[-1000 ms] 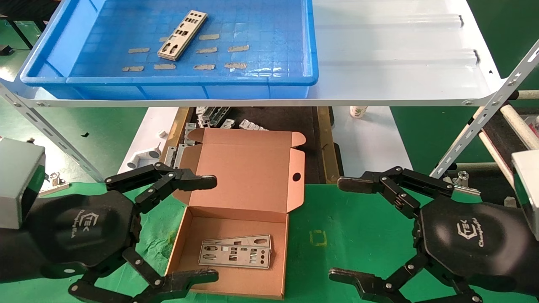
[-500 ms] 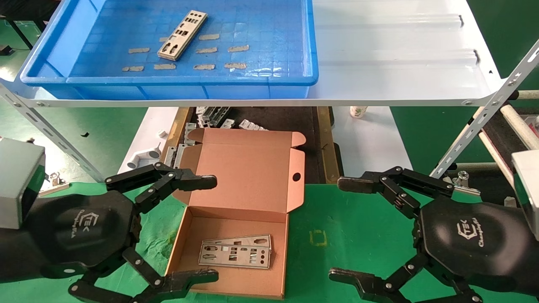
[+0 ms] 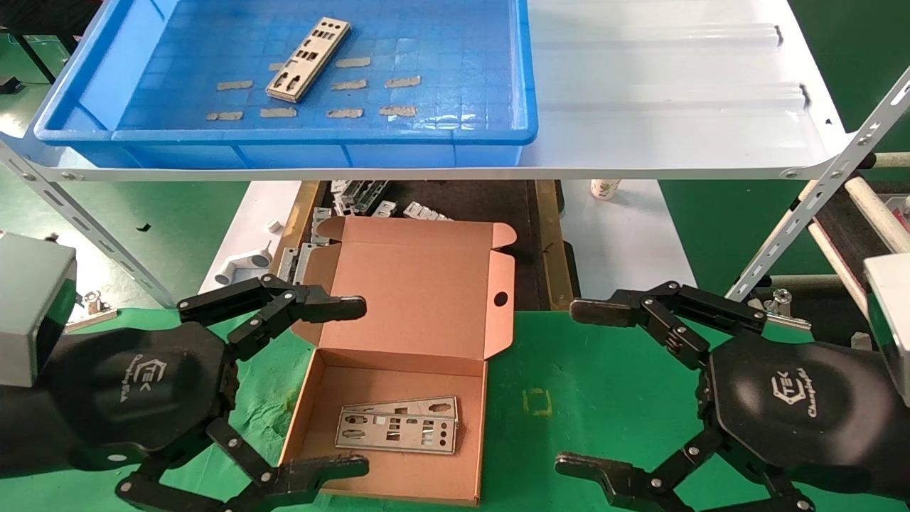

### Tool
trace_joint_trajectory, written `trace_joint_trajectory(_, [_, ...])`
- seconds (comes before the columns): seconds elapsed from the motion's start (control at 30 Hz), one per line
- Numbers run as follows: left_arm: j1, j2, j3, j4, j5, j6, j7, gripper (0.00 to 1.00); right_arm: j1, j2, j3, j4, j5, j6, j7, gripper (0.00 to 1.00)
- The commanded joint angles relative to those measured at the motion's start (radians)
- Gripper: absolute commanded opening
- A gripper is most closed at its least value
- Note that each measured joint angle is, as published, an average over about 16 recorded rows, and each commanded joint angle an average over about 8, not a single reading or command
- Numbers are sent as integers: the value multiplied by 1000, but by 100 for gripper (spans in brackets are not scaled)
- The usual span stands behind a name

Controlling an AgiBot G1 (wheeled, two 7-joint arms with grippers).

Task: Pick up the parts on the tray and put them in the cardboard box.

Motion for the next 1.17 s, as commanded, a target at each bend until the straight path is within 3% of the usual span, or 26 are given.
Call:
trace_joint_trajectory(0.03, [0, 0, 0, 0, 0, 0, 0, 100, 0, 0, 0, 0, 0, 0, 0, 100])
trace_joint_trajectory(1.17, [0, 0, 0, 0, 0, 0, 0, 100, 0, 0, 0, 0, 0, 0, 0, 100])
